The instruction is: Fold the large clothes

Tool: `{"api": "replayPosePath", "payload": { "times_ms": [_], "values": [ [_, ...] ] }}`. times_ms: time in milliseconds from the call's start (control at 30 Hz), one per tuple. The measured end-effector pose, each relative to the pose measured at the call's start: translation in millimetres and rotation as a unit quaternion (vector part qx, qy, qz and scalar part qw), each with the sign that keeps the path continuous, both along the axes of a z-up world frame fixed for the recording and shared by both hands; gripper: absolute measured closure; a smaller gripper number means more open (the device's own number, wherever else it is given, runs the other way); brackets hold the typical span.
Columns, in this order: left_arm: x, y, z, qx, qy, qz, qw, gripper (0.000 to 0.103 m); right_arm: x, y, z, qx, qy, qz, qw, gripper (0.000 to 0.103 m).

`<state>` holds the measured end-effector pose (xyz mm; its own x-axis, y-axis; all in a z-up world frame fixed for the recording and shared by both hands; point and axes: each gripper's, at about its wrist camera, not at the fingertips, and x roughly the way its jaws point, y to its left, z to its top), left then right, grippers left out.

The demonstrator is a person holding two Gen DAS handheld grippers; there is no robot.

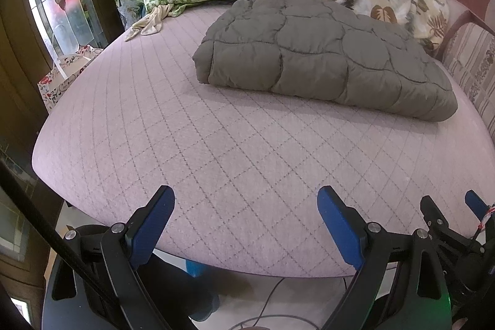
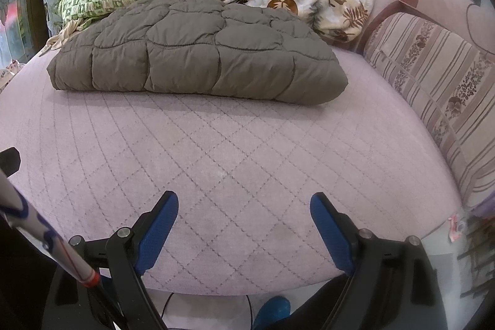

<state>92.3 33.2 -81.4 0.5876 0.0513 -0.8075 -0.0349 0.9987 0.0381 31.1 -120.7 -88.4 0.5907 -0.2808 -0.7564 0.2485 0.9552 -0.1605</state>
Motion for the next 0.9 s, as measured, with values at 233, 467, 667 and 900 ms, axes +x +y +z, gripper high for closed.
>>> {"api": "replayPosePath", "payload": {
  "times_ms": [233, 467, 667, 900],
  "values": [
    [0.7, -4.6, -4.1, 0.002, 0.008, -0.008, 0.9999, 0.01, 0.8, -0.9, -1.3, -0.004, 0.005, -0.004, 1.0, 0.013],
    [0.1, -7.6, -7.7, 0.006, 0.012, -0.015, 0.9998, 0.01, 1.9, -2.2, -3.4, -0.002, 0.009, -0.006, 1.0, 0.013],
    [-0.6, -11.5, -10.3, 0.006, 0.014, -0.021, 0.9997, 0.01, 1.7, -1.3, -5.2, -0.001, 0.011, -0.005, 1.0, 0.013],
    [-4.4, -17.7, -10.3, 0.019, 0.008, -0.024, 0.9995, 0.01, 0.8, -3.2, -5.2, 0.004, 0.007, -0.007, 1.0, 0.013]
  ]
}}
